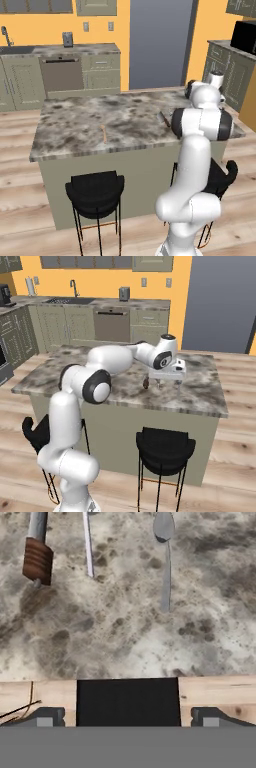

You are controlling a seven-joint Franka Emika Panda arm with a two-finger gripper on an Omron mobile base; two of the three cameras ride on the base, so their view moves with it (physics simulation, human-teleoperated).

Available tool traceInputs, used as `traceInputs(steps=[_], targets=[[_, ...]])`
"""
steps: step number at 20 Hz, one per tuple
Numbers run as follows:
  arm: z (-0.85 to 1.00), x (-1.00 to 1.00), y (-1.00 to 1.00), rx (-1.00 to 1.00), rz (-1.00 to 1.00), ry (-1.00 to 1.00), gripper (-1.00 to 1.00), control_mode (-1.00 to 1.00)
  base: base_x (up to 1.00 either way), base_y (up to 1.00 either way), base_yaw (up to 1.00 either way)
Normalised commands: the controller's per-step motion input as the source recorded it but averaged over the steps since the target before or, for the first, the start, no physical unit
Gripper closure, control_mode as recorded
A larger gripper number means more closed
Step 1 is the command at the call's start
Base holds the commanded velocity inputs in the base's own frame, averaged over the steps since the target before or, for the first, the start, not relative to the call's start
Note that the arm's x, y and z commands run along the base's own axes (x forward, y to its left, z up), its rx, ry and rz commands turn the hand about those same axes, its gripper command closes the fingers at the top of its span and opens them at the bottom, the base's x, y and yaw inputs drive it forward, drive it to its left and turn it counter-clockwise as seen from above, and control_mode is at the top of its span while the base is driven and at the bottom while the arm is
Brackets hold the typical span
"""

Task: Pick up the metallic utensils from the counter and place them in the open drawer. Make sure not to pick up any wooden utensils.

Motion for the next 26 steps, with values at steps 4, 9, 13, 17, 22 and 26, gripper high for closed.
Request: traceInputs(steps=[4, 9, 13, 17, 22, 26], targets=[[-0.28, 0.26, -0.09, 0.00, 0.00, -0.07, -1.00, -1.00, 0.00, 0.00, 0.00], [-0.26, 0.29, -0.10, 0.00, 0.00, -0.07, -1.00, -1.00, 0.00, 0.00, 0.00], [-0.25, 0.32, -0.12, 0.00, 0.00, -0.01, -1.00, -1.00, 0.00, 0.00, 0.00], [-0.27, 0.31, -0.13, 0.00, 0.00, 0.00, -1.00, -1.00, 0.00, 0.00, 0.00], [-0.17, 0.30, -0.16, 0.00, 0.00, 0.00, -1.00, -1.00, 0.00, 0.00, 0.00], [-0.07, 0.32, -0.13, 0.00, 0.00, 0.00, -1.00, -1.00, 0.00, 0.00, 0.00]])
